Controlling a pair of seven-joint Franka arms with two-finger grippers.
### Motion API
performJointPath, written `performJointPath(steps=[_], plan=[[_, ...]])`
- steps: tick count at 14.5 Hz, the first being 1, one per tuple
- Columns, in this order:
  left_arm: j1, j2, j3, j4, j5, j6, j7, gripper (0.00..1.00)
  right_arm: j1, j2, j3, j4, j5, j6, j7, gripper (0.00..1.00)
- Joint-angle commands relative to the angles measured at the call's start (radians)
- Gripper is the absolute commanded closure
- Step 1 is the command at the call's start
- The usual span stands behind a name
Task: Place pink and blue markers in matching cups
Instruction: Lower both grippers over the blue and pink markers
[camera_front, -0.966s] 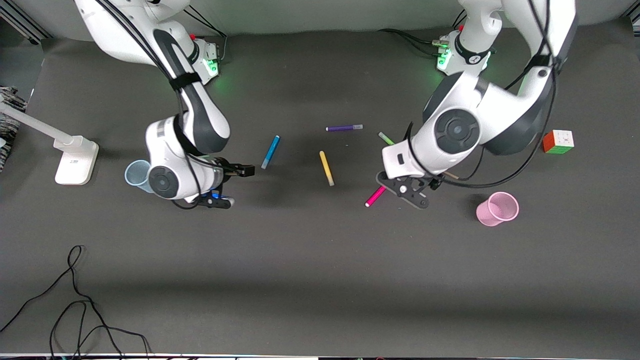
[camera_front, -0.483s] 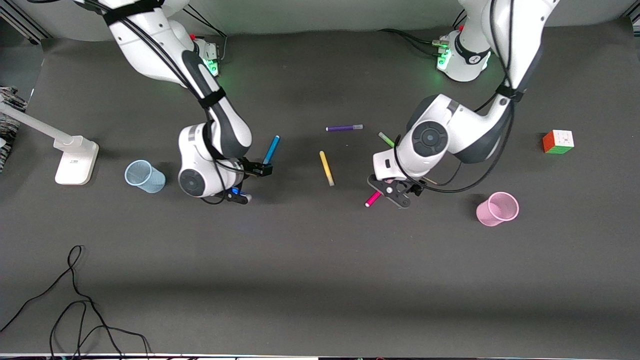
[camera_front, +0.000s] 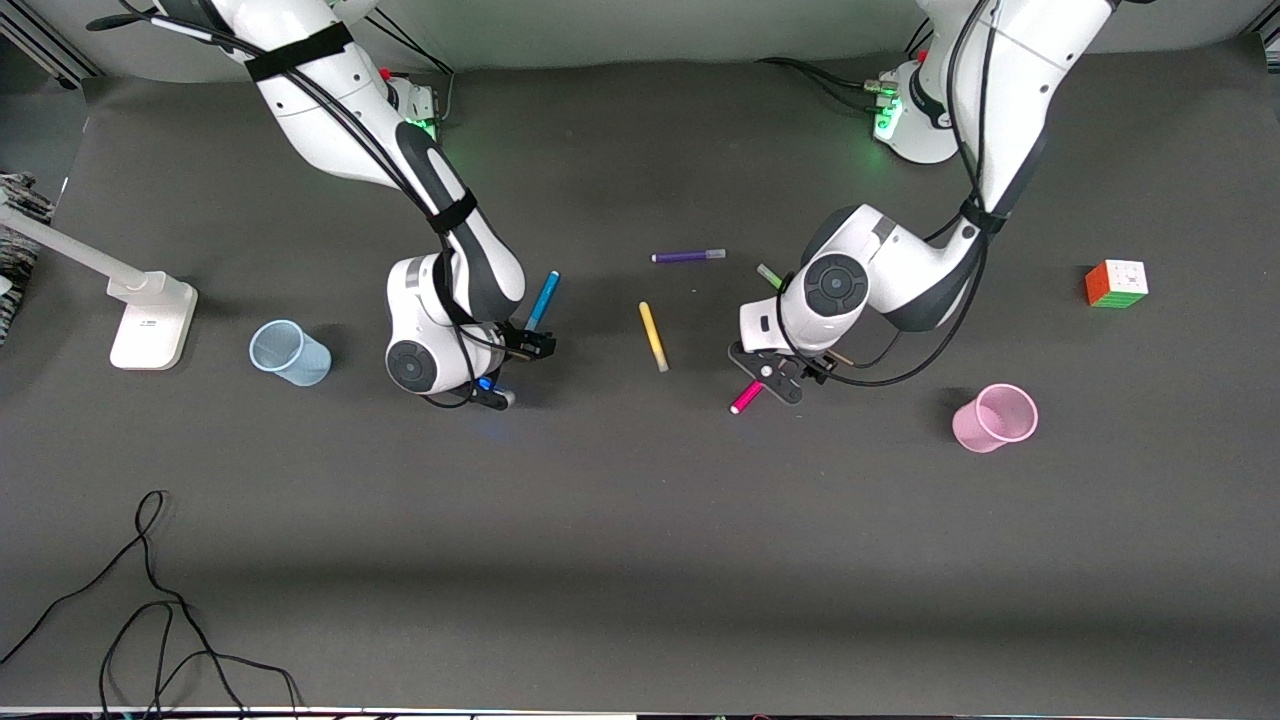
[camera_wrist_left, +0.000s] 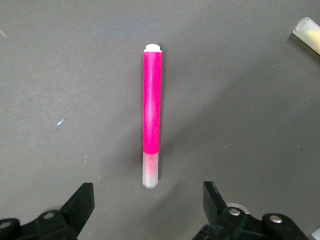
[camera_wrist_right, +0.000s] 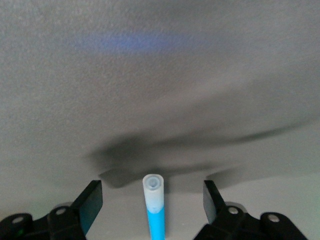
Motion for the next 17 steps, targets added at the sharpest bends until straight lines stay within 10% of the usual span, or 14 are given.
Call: performJointPath(steps=[1, 4, 9, 14, 17], plan=[[-0.012, 0.034, 0.02, 0.0, 0.032, 0.037, -0.008, 0.04, 0.023, -0.012, -0.012, -0.019, 0.026, 0.013, 0.022, 0.24], [-0.011, 0.052, 0.021, 0.004, 0.037, 0.039, -0.009, 0.07, 0.023, -0.02, -0.012, -0.028, 0.026, 0.011, 0.022, 0.52], [-0.011, 0.058, 0.021, 0.007, 0.037, 0.035, -0.02, 0.51, 0.023, -0.031, -0.012, -0.028, 0.026, 0.004, 0.036, 0.91], [-0.011, 0.06, 0.023, 0.008, 0.035, 0.035, -0.04, 0.91, 0.023, -0.044, -0.014, -0.027, 0.026, -0.004, 0.043, 1.0], [-0.011, 0.064, 0.023, 0.013, 0.035, 0.032, -0.049, 0.97, 0.03, -0.08, -0.015, -0.022, 0.014, -0.035, 0.079, 1.0]])
